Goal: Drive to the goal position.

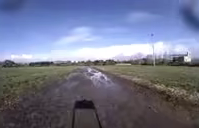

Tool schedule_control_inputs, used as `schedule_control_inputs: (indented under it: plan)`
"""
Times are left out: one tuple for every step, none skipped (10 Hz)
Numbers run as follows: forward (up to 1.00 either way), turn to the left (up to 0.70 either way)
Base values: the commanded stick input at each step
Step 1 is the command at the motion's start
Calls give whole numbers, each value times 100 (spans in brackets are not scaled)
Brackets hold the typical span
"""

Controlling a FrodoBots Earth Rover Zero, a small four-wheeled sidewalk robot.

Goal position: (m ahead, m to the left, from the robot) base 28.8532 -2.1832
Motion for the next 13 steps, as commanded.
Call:
schedule_control_inputs:
  plan:
    - [0, 0]
    - [0, 0]
    - [0, 0]
    - [0, 0]
    - [0, 0]
    - [0, 0]
    - [0, 0]
    - [0, 0]
    - [2, 0]
    - [16, 0]
    - [29, 0]
    - [42, 0]
    - [55, 0]
